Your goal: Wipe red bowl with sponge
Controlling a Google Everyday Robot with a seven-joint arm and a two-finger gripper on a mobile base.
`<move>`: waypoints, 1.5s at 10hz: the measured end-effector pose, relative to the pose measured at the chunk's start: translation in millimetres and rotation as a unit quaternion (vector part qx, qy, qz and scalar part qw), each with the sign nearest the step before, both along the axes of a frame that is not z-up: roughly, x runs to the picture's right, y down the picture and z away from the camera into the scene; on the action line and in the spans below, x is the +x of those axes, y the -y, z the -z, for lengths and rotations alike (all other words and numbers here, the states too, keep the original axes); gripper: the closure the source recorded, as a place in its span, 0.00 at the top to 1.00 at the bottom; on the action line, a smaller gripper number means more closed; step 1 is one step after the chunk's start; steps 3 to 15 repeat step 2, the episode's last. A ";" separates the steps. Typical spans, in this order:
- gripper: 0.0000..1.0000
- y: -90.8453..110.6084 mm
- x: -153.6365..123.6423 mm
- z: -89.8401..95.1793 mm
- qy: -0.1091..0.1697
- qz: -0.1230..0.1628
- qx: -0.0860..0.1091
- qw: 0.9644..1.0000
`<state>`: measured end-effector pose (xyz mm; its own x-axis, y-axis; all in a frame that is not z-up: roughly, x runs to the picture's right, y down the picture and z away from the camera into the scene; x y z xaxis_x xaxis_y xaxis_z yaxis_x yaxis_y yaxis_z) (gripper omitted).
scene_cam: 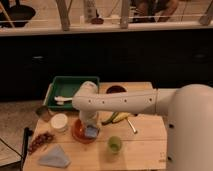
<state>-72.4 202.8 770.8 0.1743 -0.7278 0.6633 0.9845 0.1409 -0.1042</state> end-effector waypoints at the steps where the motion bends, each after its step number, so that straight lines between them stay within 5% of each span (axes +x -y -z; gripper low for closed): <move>1: 0.00 13.0 3.3 -6.8 -0.006 -0.011 0.006 1.000; 2: 0.00 25.2 1.9 -13.1 -0.009 -0.012 0.009 1.000; 15: 0.00 25.2 1.9 -13.1 -0.009 -0.012 0.009 1.000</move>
